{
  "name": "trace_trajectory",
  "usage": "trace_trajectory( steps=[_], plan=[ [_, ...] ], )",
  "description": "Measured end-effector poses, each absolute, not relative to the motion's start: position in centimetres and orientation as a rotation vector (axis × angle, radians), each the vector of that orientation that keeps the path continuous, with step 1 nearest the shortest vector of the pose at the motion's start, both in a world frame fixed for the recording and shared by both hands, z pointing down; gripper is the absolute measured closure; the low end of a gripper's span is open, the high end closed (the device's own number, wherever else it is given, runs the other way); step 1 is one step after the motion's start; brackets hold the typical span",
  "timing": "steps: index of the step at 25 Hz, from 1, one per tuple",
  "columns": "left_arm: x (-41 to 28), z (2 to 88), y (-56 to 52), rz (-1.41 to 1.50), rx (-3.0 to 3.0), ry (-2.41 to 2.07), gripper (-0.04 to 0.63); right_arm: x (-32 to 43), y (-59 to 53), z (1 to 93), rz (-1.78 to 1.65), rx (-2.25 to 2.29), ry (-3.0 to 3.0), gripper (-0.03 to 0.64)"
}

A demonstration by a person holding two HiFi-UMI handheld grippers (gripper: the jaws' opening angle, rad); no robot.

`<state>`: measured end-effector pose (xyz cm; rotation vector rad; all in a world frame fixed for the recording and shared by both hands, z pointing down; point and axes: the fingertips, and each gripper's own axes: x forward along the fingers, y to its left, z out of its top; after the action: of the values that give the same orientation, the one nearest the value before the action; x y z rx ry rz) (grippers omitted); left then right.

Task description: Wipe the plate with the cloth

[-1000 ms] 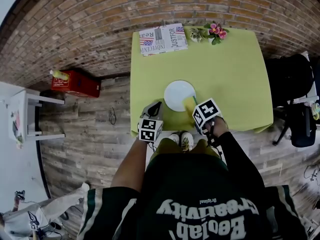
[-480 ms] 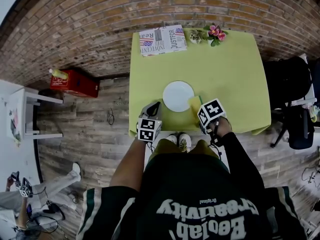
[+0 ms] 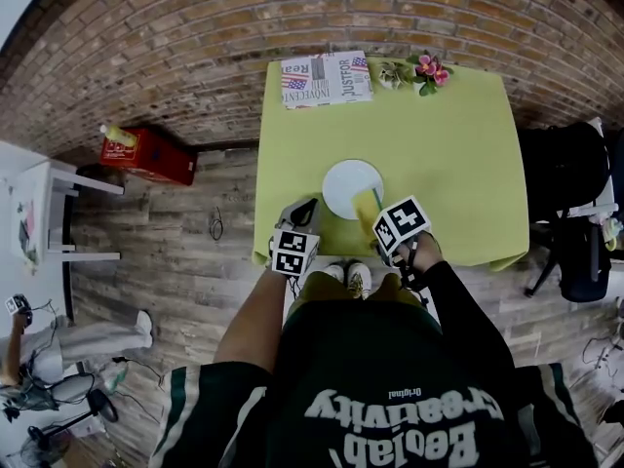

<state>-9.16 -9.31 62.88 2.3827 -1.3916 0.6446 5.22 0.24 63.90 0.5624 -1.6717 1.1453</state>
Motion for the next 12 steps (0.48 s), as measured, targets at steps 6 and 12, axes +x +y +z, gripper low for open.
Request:
trace_trajectory(
  steps=[6, 12],
  plan=[
    [-9.2, 62.9, -9.3, 0.641, 2.384, -1.399, 0.588, 1.7, 0.2, 63.6, 1.095, 0.528, -1.751, 0.477],
    [-9.1, 62.9, -9.4, 0.652, 2.383, -1.400, 0.588, -0.8, -1.4, 62.8, 1.146, 0.549, -1.821, 0.477]
  ],
)
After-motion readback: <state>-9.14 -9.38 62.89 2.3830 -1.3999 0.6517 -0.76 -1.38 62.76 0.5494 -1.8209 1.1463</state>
